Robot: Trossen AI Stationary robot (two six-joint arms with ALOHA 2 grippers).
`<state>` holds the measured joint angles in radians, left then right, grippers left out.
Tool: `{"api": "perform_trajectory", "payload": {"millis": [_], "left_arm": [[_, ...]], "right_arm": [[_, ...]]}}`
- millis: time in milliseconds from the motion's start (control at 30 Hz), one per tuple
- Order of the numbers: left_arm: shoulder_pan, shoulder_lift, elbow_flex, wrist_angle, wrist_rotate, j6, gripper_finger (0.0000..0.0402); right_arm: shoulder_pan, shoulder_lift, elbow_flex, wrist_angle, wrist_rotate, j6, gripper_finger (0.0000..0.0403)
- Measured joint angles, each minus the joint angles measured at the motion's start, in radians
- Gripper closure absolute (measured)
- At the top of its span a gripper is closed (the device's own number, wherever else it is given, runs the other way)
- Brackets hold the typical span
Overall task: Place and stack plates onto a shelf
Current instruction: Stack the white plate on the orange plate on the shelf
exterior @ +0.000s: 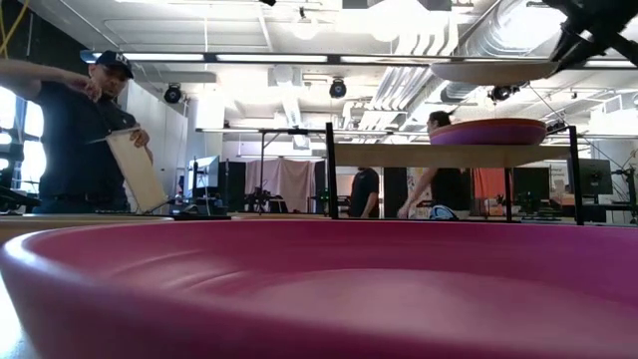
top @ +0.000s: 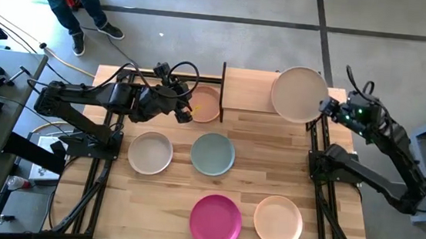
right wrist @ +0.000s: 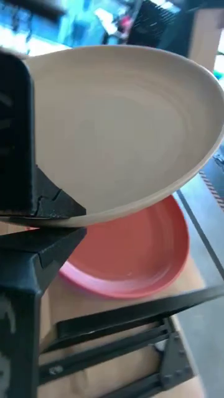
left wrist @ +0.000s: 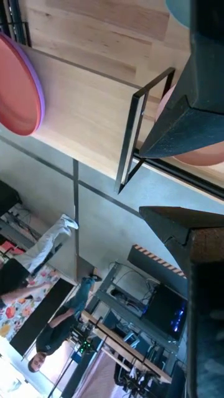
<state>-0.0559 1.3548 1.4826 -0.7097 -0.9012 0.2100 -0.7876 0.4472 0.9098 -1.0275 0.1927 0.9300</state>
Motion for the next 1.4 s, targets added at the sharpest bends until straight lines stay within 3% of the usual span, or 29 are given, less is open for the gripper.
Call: {"api": "perform_trajectory", "payload": {"millis": [367,1000,1400], "left_arm": [[0.000,0.000,0.000,0.002,0.001,-0.043,0.0277],[0.000,0.000,0.000,-0.039,0.001,-0.054,0.0277],[0.012,0.001,0.000,-0.088,0.008,-0.067,0.0277]], "right_arm": [[0.000,-0.082,-0.089,-0.001,0.053,0.236,0.0403],[0.000,-0.080,-0.089,-0.084,0.098,0.365,0.0403],[0.000,0.052,-0.089,-0.063,0.128,0.417,0.0403]]}}
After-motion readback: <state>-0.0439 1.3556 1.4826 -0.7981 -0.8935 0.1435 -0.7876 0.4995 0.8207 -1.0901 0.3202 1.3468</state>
